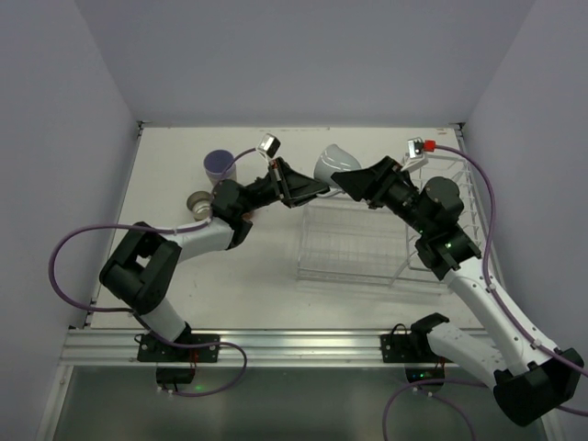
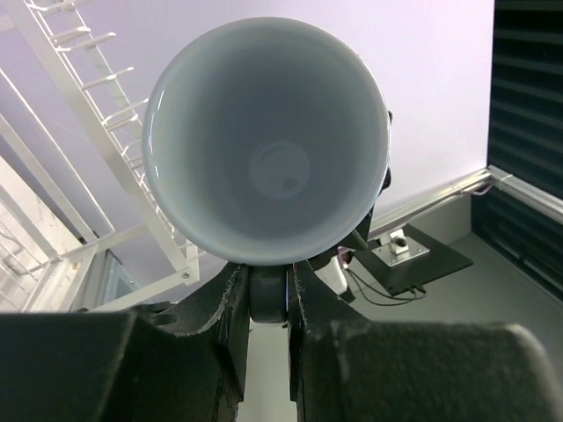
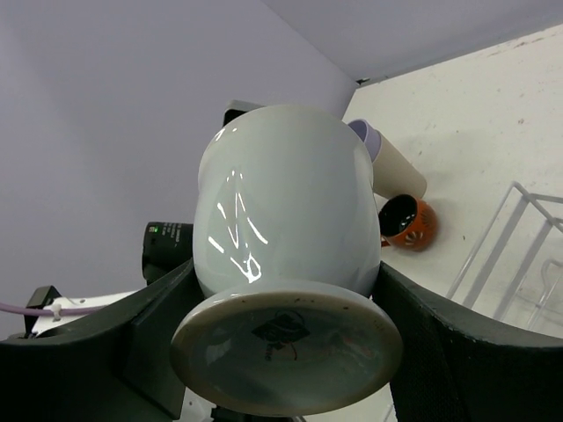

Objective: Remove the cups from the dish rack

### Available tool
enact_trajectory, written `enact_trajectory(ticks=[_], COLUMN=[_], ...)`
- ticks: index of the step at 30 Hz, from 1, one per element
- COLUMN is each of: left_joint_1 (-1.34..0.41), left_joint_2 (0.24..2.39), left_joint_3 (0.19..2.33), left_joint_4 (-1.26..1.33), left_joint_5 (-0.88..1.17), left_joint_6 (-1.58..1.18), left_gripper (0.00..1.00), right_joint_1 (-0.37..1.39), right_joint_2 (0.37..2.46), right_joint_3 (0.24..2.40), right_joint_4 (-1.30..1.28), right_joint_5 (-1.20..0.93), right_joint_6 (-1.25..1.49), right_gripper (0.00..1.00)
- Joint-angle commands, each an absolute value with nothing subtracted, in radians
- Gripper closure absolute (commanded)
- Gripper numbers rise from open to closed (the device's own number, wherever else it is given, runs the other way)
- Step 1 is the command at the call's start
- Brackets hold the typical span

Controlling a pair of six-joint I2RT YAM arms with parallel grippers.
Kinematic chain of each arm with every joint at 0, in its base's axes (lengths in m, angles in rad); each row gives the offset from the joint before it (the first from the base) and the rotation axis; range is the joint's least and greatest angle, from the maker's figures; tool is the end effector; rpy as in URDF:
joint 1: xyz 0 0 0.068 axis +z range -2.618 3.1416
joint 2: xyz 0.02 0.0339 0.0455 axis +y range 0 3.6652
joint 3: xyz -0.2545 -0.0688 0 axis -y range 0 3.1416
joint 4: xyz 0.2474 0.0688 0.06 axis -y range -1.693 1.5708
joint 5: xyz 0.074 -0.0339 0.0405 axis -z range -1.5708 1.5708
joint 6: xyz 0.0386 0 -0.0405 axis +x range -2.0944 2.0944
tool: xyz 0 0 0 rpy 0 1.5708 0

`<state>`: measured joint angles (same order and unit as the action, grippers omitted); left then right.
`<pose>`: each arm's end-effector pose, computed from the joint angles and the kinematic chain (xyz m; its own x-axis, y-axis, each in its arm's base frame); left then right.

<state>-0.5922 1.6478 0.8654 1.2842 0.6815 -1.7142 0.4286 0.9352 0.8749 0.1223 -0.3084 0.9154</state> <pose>0.2756 -0.2147 0.2854 -0.9396 -0.2943 -0.1746 0.2676 -0.3138 -0.9110 0.2044 0.1063 0.3701 -0.4981 0.6029 -0.6232 -0.4540 0.4310 0.7798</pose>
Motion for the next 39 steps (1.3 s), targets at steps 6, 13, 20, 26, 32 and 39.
enact_trajectory(ticks=[6, 13, 20, 26, 32, 39], left_joint_1=[-0.603, -0.603, -0.598, -0.589, -0.552, -0.497], left_joint_2=[1.591, 1.526, 1.52, 1.532, 1.48, 1.425], left_joint_3=[0.936, 0.966, 0.944, 0.91, 0.882, 0.861], left_joint_4=[1.122, 0.871, 0.957, 1.152, 1.12, 1.051], left_joint_5=[0.686, 0.679, 0.733, 0.79, 0.801, 0.813], left_joint_6=[-1.438, -1.197, -1.229, -1.362, -1.333, -1.286], left_gripper=[1.0, 1.0, 1.0, 1.0, 1.0, 1.0], right_joint_1=[0.436, 0.436, 0.436, 0.436, 0.434, 0.434], right_joint_2=[0.876, 0.842, 0.822, 0.793, 0.73, 0.697], right_joint_3=[0.937, 0.963, 0.956, 0.93, 0.9, 0.893], right_joint_4=[0.0, -0.12, -0.152, -0.152, -0.17, -0.216], right_joint_5=[-0.295, -0.233, -0.207, -0.173, -0.097, -0.022], right_joint_6=[0.776, 0.712, 0.692, 0.681, 0.663, 0.657], right_gripper=[0.84, 0.34, 0.01, 0.01, 0.01, 0.01])
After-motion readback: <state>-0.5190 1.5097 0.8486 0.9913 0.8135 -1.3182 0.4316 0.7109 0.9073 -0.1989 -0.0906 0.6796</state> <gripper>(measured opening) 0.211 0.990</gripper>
